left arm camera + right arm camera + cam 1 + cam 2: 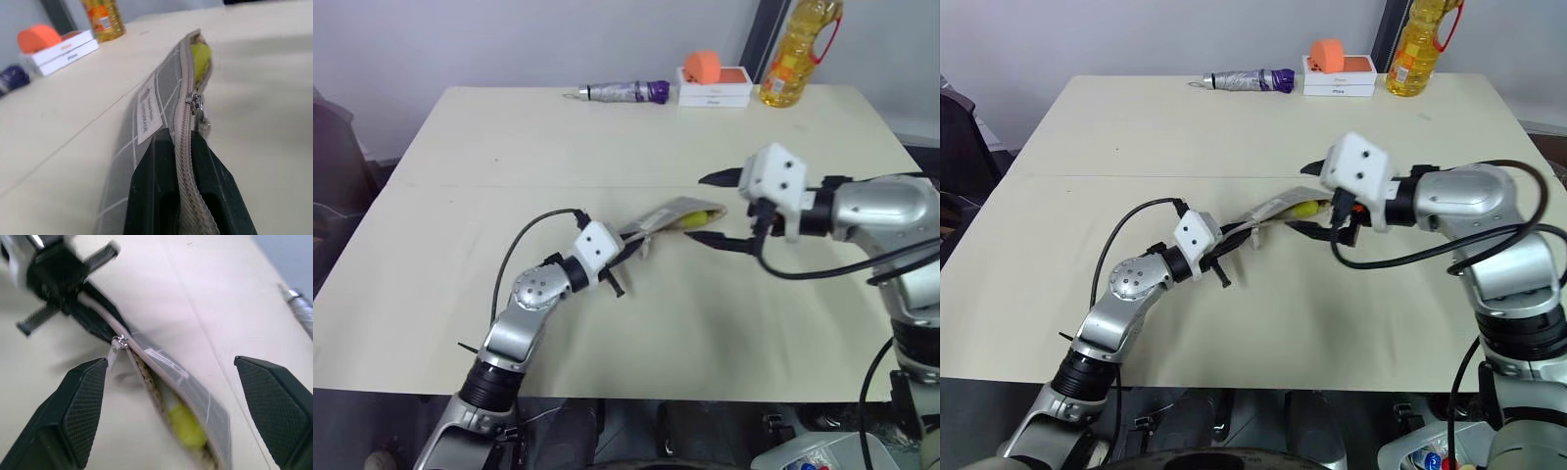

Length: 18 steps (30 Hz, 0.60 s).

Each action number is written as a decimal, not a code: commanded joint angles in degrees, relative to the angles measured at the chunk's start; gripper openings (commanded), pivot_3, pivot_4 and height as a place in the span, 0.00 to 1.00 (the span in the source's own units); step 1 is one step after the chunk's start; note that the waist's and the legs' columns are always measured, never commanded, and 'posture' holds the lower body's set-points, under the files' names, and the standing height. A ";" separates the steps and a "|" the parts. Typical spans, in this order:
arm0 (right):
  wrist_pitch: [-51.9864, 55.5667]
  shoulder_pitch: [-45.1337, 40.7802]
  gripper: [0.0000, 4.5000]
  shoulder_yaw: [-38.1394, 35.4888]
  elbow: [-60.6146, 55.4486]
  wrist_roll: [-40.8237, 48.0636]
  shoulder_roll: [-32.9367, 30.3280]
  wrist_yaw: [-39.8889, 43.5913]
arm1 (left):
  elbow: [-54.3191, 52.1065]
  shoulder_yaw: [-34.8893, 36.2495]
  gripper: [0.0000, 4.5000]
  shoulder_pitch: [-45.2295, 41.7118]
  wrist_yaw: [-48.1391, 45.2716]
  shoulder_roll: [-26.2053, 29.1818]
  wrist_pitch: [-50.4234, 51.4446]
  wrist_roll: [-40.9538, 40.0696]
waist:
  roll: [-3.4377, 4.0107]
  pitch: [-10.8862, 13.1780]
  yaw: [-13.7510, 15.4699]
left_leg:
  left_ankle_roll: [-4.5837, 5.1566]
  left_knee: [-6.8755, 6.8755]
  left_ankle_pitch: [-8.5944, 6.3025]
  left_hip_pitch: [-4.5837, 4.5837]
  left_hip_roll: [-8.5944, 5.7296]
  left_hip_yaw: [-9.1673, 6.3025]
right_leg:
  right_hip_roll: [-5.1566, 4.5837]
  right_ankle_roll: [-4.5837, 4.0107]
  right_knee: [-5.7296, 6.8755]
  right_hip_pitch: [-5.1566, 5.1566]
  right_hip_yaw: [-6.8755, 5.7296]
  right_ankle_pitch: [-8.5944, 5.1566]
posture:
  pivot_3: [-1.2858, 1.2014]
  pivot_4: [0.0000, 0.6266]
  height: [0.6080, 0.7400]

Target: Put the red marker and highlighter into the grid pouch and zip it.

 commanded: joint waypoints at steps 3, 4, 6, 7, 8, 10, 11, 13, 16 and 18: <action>1.76 1.34 0.95 -0.95 -2.80 2.59 0.95 -4.12 | -3.09 5.64 0.00 -5.26 3.23 -4.22 9.24 -8.37 | -0.01 0.00 0.02 | 0.00 0.00 0.00 0.00 0.01 0.00 | 0.03 0.00 0.01 -0.01 -0.01 0.00 | 0.52 0.24 1.00; 1.74 1.88 0.95 -0.08 -2.96 2.24 1.60 -5.34 | -3.00 6.45 0.00 -6.22 3.84 -4.98 10.88 -9.69 | -0.02 0.01 0.03 | 0.00 0.00 0.00 0.00 0.00 0.00 | 0.04 0.00 0.01 -0.01 -0.01 0.00 | 0.52 0.24 1.00; 1.83 2.23 0.95 1.86 -2.32 0.93 4.13 -9.00 | -2.85 7.99 0.00 -7.95 5.13 -6.55 14.02 -12.30 | -0.02 0.01 -0.10 | 0.00 0.01 0.00 -0.01 0.00 0.02 | 0.04 0.00 0.00 -0.01 -0.01 0.00 | 0.52 0.24 1.00; 2.20 2.36 0.95 2.82 -1.77 0.47 6.07 -11.32 | -2.61 9.08 0.00 -9.00 6.16 -7.59 15.75 -13.82 | -0.03 0.01 -0.19 | 0.00 0.01 0.00 -0.01 0.00 0.04 | 0.05 0.01 0.01 -0.02 -0.01 0.00 | 0.52 0.24 1.00; 2.50 2.44 0.95 3.42 -1.44 0.22 7.37 -12.88 | -2.50 9.82 0.00 -9.69 6.91 -8.25 17.02 -14.82 | -0.03 0.01 -0.18 | 0.00 0.00 0.00 -0.01 0.00 0.03 | 0.05 0.01 0.02 -0.03 -0.02 0.00 | 0.52 0.24 1.00; 3.38 2.56 0.95 4.78 -0.75 -0.25 11.08 -16.65 | -2.37 12.51 0.00 -11.37 8.74 -10.26 20.38 -18.63 | -0.04 0.02 -0.11 | -0.01 0.00 0.01 -0.01 0.01 0.02 | 0.07 0.01 0.03 -0.05 -0.02 0.00 | 0.52 0.24 1.00; 3.78 2.49 0.95 5.03 -0.52 -0.25 12.36 -17.99 | -2.45 13.36 0.00 -11.84 9.27 -10.82 21.55 -19.98 | -0.04 0.02 -0.15 | -0.01 0.01 0.01 -0.02 0.00 0.01 | 0.07 0.01 0.03 -0.05 -0.02 0.00 | 0.52 0.24 1.00; 4.05 2.07 0.95 5.86 0.07 -0.75 14.71 -20.51 | -2.89 14.96 0.00 -12.43 10.21 -11.68 23.77 -22.73 | -0.04 0.02 -0.13 | -0.02 0.01 0.01 -0.03 0.00 0.02 | 0.07 0.01 0.03 -0.07 -0.02 0.00 | 0.52 0.24 1.00; 4.01 1.17 0.95 6.62 1.56 -0.83 18.46 -23.79 | -3.41 16.77 0.00 -12.84 11.18 -12.58 26.74 -26.73 | -0.04 0.02 -0.11 | -0.02 0.02 0.02 -0.03 0.00 0.01 | 0.08 0.01 0.03 -0.07 -0.03 0.00 | 0.52 0.24 1.00; 3.93 0.78 0.95 7.10 2.25 -0.90 20.00 -25.21 | -3.85 16.65 0.00 -12.65 11.15 -12.27 27.74 -27.70 | -0.04 0.02 -0.12 | -0.03 0.01 0.02 -0.03 0.00 0.01 | 0.08 0.00 0.03 -0.07 -0.03 0.00 | 0.52 0.24 1.00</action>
